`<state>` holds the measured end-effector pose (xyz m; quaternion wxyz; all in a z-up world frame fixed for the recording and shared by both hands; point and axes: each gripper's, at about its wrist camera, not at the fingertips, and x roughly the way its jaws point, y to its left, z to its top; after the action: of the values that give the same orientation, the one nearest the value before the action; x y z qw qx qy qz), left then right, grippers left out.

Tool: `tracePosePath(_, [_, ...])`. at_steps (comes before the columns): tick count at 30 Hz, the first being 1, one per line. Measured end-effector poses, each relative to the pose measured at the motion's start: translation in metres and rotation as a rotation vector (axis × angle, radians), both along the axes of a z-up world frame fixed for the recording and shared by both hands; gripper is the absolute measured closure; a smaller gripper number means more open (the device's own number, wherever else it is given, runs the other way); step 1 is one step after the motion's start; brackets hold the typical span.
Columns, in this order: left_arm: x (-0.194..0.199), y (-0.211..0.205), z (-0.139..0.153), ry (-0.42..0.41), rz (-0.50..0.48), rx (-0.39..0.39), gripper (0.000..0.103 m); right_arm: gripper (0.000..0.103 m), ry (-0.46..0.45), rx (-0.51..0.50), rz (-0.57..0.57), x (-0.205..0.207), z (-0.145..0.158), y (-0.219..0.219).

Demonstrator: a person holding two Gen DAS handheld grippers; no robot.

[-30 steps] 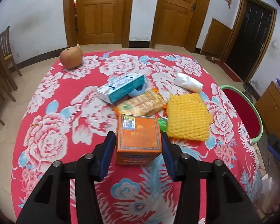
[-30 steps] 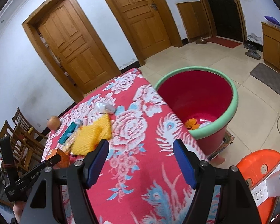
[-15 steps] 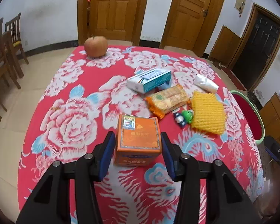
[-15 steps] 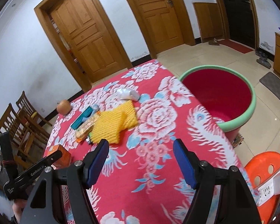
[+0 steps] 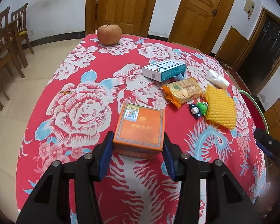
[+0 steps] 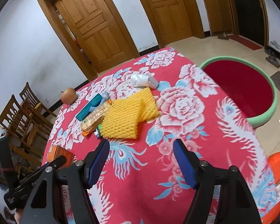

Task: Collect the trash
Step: 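Lift the orange box with the left gripper while the right approaches the yellow mesh net, then grasp the yellow foam mesh net with the right gripper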

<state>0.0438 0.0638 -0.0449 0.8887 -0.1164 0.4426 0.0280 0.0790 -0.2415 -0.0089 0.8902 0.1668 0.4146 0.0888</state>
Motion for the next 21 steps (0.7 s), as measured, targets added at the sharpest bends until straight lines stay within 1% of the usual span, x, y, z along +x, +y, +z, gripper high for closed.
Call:
tracePosePath(5, [-0.001,0.001,-0.002,0.002,-0.005,-0.005,0.054,0.029,0.025,0.009,-0.003,0.013,-0.01,0.01])
tracePosePath(7, [0.0,-0.001,-0.006,0.014,-0.008,-0.002,0.054,0.032,0.041,0.013,0.002,0.02,-0.015,0.014])
tracePosePath(9, [0.001,-0.003,-0.011,0.031,-0.011,-0.005,0.054,0.038,0.057,0.013,0.013,0.027,-0.021,0.019])
tracePosePath(11, [0.001,-0.004,-0.013,0.041,-0.011,-0.006,0.054,0.039,0.065,0.024,0.023,0.031,-0.025,0.022])
tracePosePath(17, [0.002,-0.004,-0.014,0.027,-0.012,-0.004,0.054,0.043,0.069,0.065,0.027,0.038,-0.035,0.024])
tracePosePath(19, [0.003,-0.004,-0.014,0.026,-0.011,-0.003,0.054,0.047,0.069,0.069,0.035,0.04,-0.035,0.025])
tracePosePath(20, [0.003,-0.004,-0.014,0.026,-0.011,-0.002,0.054,0.052,0.066,0.07,0.034,0.041,-0.036,0.025])
tracePosePath(21, [0.004,-0.005,-0.013,0.026,-0.011,-0.001,0.054,0.063,0.068,0.071,0.033,0.042,-0.036,0.026])
